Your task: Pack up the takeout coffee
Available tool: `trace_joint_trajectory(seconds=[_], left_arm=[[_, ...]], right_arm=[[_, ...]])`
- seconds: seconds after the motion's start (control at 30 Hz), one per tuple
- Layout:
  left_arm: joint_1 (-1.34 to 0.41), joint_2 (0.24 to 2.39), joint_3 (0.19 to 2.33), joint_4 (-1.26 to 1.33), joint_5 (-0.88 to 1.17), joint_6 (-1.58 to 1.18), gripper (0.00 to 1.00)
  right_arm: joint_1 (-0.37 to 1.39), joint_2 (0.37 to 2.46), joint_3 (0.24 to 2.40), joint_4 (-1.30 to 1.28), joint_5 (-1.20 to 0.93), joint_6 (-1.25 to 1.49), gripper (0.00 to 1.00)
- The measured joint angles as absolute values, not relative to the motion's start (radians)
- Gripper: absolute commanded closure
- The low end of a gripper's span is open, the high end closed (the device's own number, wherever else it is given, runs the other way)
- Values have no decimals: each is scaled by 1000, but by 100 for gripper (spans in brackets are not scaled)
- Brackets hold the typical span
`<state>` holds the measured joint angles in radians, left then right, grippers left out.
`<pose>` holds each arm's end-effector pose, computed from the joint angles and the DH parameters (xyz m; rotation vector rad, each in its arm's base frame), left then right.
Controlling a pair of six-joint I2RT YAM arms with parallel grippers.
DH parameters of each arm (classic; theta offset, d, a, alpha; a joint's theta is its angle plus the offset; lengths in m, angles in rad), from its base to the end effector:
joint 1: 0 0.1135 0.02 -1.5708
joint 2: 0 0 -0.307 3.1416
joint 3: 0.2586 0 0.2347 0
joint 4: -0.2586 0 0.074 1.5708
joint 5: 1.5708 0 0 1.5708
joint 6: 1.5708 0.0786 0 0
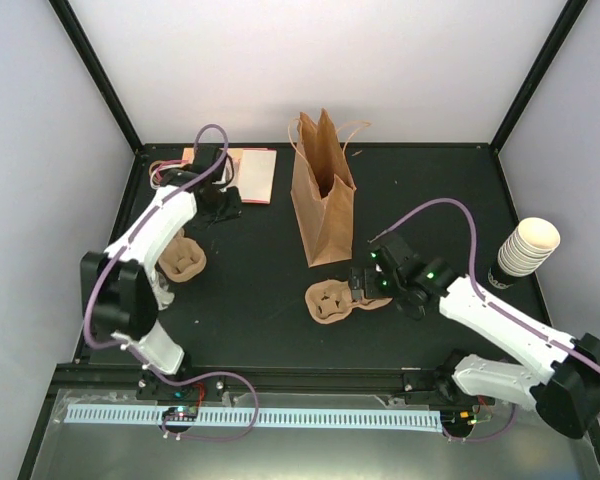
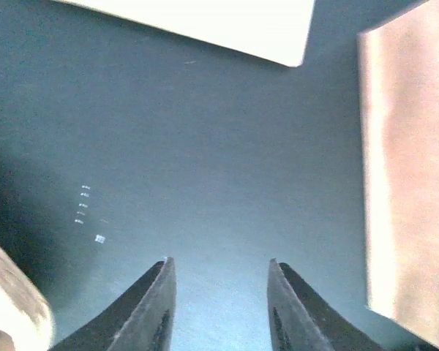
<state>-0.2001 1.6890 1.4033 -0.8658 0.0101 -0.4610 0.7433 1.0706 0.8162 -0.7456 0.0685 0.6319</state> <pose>0.3457 -0.0709 0.2726 -0.3536 2.7182 -0.2024 0.1434 0.1245 0.2556 -0.1199 2.6243 0.4196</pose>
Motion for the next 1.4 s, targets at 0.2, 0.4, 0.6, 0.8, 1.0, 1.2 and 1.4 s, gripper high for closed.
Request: trace_joint_trajectory(seconds=[0.2,0.4,0.6,0.8,1.0,1.2,1.4], left_arm=[[-299,1434,1396,-863,75,-451,2],[-297,1225,1321,-792,97,-455,1],[-246,1041,1121,-604,169,-510,1],[-221,1002,1065,-542,211,-537,1],[-221,1036,1098,-550,265,-526,1],[-221,1009,1096,-543,326,-508,1],[-221,1044,1129,-580,395,-490,1]], right_arm=[[744,1159,817,-739,65,606,0],[743,1181,818,-706,60,598,0],[744,1190,819,-649,7,555,4],[780,1298,852,-660,8,536,9],[801,1375,865,-662,17,533,10],[802,1418,866,-666,54,532,12],[810,1477,866,-665,80,532,13]])
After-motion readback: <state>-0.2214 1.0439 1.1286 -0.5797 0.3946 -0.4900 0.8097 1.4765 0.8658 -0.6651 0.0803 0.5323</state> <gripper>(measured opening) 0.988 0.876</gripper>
